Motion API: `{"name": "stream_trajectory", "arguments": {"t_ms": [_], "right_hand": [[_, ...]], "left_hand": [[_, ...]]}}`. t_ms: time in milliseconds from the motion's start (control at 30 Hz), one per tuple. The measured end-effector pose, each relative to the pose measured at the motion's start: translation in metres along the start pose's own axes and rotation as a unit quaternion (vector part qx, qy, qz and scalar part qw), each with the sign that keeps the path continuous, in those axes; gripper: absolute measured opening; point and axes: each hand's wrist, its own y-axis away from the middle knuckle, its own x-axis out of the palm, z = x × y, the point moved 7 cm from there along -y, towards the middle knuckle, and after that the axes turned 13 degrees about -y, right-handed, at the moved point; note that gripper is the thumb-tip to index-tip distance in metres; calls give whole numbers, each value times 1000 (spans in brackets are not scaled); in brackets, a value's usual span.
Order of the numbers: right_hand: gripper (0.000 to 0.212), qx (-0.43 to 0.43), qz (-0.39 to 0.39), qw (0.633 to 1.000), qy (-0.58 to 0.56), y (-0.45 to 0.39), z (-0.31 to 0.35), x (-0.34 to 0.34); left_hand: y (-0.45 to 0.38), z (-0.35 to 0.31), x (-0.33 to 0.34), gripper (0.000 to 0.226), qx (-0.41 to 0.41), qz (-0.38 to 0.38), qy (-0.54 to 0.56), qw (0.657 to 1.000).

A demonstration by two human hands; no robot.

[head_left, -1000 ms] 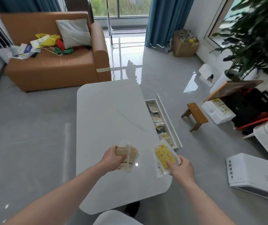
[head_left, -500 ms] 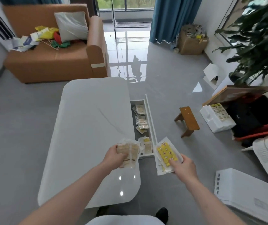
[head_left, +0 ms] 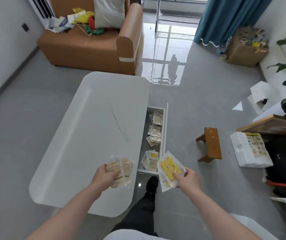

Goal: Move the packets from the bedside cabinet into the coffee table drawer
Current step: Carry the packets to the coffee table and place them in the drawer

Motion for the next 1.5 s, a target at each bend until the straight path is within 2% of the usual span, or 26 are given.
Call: {"name": "stream_trajectory", "arguments": {"t_ms": [167,333,567,800,900,1000,1100,1200,1300,1500], "right_hand": [[5,15,11,1000,3,-55,26,-8],[8,41,-5,999,17,-125,49,-29],[9,76,-1,997,25,-232,42,-34],[10,97,41,992,76,-345,-9,-15],[7,105,56,990,79,-381,-37,-7],[5,116,57,989,71,-407,-65,-4],[4,121,60,988,71,-427,-90,-2],[5,125,60,988,63,-440,-105,-2],[4,130,59,989,51,-448,-110,-2],[10,125,68,989,40,-458,-115,5]], "left_hand": [[-59,-27,23,22,-43,2,25,999],[-128,-80,70,18,-62,54,-38,996],[-217,-121,135,33,-75,74,-90,990],[-284,-75,215,31,-130,55,-107,984],[-303,-46,247,22,-152,45,-113,981],[-321,-23,273,20,-154,40,-123,980],[-342,-12,286,28,-152,8,-124,980],[-363,-13,291,28,-119,-17,-128,984],[-378,-11,299,23,-104,4,-130,986],[-396,-4,321,28,-87,99,-139,982]]}}
